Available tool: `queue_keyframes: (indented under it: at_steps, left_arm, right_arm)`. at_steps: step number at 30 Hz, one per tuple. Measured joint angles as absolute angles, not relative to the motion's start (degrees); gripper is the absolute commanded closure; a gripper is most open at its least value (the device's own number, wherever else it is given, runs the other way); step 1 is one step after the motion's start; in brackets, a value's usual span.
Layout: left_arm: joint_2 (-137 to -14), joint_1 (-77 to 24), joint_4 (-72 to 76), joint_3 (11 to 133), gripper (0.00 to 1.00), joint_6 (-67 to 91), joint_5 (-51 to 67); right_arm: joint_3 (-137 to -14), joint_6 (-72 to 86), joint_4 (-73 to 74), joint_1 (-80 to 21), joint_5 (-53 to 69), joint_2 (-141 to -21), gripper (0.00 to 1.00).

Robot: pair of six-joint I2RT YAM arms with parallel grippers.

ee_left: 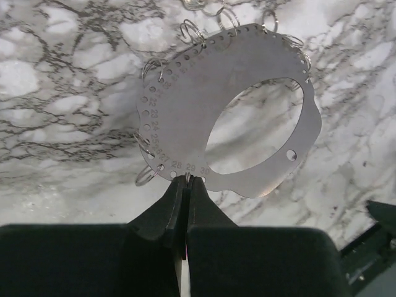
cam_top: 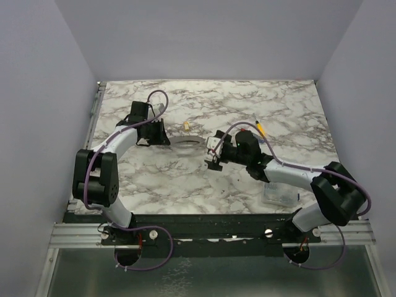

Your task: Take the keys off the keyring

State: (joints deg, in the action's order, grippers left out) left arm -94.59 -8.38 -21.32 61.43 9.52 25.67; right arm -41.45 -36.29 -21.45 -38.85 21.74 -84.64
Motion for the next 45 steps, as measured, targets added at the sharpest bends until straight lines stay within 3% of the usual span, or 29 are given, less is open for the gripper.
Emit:
queue_keyframes:
  at_steps: [8,12,15,17,29,33,34,36,39,40,43,45]
  left_arm:
    - [-92.4,-8.4,-27.6,62.5,1.00,12.9,32.8]
    - [-89.8,-8.4,-29.0,62.5,1.00,13.3,34.5]
    - [-87.8,-8.4,-29.6,62.3,1.00,13.3,35.0]
    - [-86.5,-8.4,-29.8,62.0,1.00,13.3,35.2]
    - [-83.4,-8.4,-30.6,59.8,1.00,11.9,35.6]
    - [-82.6,-8.4,-30.9,59.3,1.00,11.5,35.8]
    - [-82.2,-8.4,-31.0,59.3,0.95,11.3,35.8]
    - [-81.5,-8.4,-31.5,59.2,0.81,10.8,35.8]
    - [-80.7,-8.4,-32.2,59.2,0.36,9.7,36.2]
    - [-80.4,-8.3,-32.1,59.3,0.24,9.3,36.3]
    - [-79.0,-7.9,-33.0,60.8,0.03,6.6,37.1]
    - [-78.3,-7.5,-34.0,63.3,0.01,4.2,37.6]
  right_arm:
    - [-33.3,-44.2,-41.0,-48.6,15.8,-90.6,0.05]
    - [-33.1,-46.5,-48.8,-49.0,13.6,-95.2,0.19]
    - [-33.2,-47.7,-51.9,-48.9,13.2,-97.1,0.38]
    - [-33.5,-48.2,-52.8,-48.9,13.3,-97.8,0.45]
    - [-41.9,-40.3,-42.5,-48.9,18.9,-97.9,0.62]
    - [-46.2,-36.0,-36.0,-48.9,20.8,-97.9,0.90]
    - [-46.9,-35.2,-34.6,-48.9,21.0,-97.9,0.96]
    - [-48.0,-33.5,-32.3,-48.9,21.1,-97.9,0.99]
    - [-50.1,-31.2,-28.0,-48.3,21.3,-97.3,0.99]
    - [-50.9,-30.4,-25.5,-48.2,21.4,-96.8,0.99]
    - [-52.6,-28.5,-19.1,-47.5,22.5,-95.0,0.99]
    - [-54.2,-27.8,-14.7,-46.8,23.8,-93.6,0.99]
